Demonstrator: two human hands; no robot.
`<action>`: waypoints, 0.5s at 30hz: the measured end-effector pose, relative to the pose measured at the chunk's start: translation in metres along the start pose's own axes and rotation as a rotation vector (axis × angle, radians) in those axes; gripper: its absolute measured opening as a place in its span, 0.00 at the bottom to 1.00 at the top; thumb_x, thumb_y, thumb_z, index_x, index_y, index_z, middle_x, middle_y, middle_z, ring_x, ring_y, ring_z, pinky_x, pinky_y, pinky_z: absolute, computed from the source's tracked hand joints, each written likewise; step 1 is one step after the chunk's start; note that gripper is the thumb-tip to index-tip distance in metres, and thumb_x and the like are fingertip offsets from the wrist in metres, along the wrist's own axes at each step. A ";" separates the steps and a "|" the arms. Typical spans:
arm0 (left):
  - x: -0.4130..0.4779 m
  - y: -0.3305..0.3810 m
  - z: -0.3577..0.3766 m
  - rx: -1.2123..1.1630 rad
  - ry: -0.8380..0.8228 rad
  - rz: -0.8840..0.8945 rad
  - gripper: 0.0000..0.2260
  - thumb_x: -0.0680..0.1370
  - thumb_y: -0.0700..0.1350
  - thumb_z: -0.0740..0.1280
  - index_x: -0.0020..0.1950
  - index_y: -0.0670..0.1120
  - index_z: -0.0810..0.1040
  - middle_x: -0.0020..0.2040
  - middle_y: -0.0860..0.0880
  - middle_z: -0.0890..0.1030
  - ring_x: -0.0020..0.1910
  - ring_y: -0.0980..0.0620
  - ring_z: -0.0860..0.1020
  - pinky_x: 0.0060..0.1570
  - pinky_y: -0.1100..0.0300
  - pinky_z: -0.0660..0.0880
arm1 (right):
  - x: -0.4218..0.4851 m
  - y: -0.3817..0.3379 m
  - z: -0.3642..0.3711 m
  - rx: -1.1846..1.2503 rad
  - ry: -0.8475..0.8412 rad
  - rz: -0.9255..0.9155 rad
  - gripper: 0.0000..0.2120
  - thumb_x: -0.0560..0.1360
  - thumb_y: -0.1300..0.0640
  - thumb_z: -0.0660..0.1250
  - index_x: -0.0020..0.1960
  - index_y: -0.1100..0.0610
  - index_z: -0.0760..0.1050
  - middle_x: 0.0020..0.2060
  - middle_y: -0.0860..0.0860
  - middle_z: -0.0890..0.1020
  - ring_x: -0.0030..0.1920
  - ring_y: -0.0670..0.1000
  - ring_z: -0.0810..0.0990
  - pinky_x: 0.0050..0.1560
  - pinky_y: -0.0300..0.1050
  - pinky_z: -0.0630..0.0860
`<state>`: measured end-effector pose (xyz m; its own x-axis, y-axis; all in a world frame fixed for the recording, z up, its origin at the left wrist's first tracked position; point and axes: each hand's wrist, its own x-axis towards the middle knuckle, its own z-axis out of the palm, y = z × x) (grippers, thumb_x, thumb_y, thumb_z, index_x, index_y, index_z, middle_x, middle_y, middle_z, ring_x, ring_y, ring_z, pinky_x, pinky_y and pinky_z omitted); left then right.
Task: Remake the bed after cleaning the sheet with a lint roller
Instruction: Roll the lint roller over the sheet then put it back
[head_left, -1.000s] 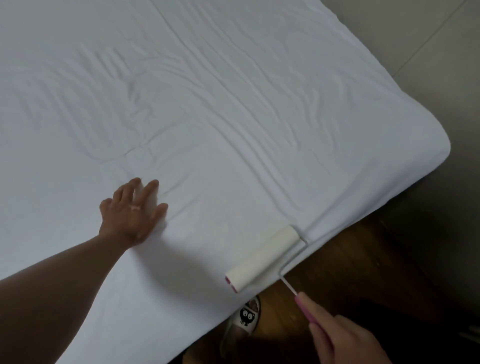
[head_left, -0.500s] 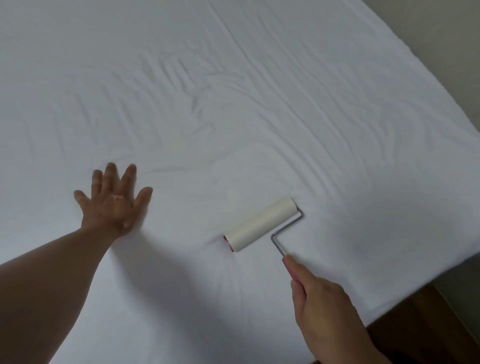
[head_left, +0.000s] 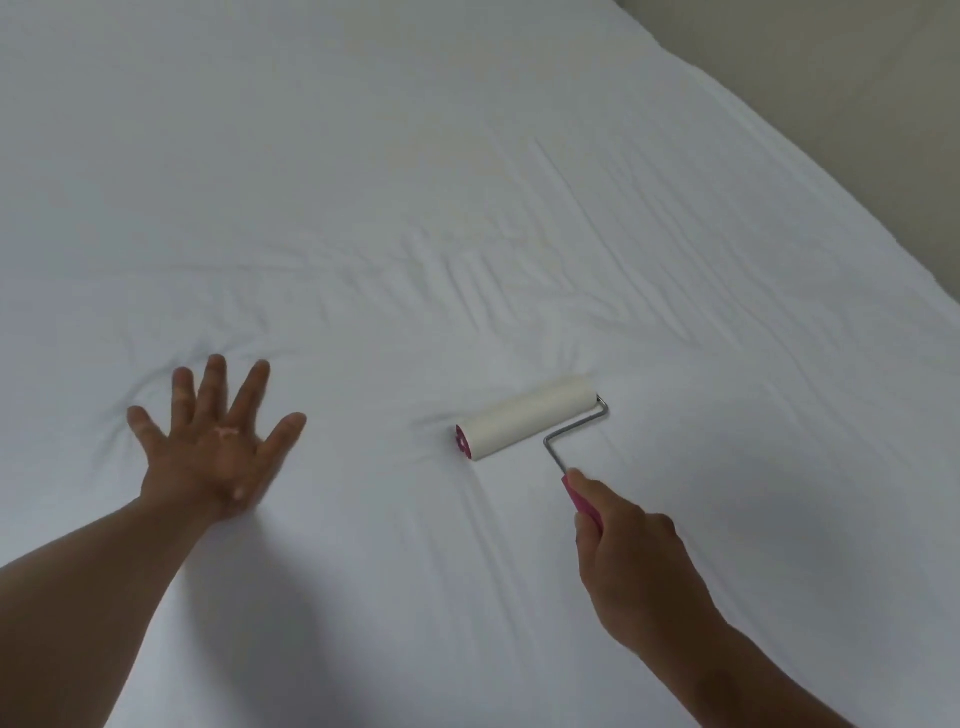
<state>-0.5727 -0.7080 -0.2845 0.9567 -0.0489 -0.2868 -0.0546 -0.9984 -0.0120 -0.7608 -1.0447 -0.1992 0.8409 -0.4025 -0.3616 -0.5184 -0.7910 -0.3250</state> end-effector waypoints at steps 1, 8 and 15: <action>0.007 -0.001 0.001 0.000 0.000 0.004 0.37 0.73 0.76 0.34 0.79 0.62 0.34 0.81 0.49 0.36 0.79 0.43 0.35 0.71 0.30 0.39 | 0.018 -0.012 0.002 0.004 0.022 -0.014 0.20 0.82 0.46 0.54 0.73 0.38 0.64 0.57 0.46 0.83 0.57 0.54 0.81 0.59 0.51 0.78; 0.027 -0.005 0.017 0.002 0.055 0.026 0.37 0.73 0.76 0.33 0.77 0.60 0.29 0.80 0.47 0.33 0.79 0.41 0.34 0.70 0.29 0.40 | 0.149 -0.099 0.000 0.038 0.061 -0.073 0.17 0.81 0.51 0.55 0.68 0.40 0.70 0.56 0.50 0.82 0.56 0.58 0.81 0.57 0.50 0.78; 0.031 -0.005 0.030 0.069 0.055 0.016 0.37 0.75 0.74 0.35 0.80 0.57 0.35 0.81 0.45 0.37 0.80 0.39 0.37 0.70 0.27 0.42 | 0.242 -0.165 -0.008 0.078 0.117 -0.188 0.16 0.79 0.57 0.59 0.64 0.50 0.76 0.59 0.56 0.80 0.58 0.61 0.80 0.59 0.48 0.76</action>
<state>-0.5517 -0.7032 -0.3224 0.9697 -0.0678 -0.2348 -0.0875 -0.9934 -0.0742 -0.4708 -1.0151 -0.2264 0.9338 -0.3056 -0.1861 -0.3574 -0.8210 -0.4452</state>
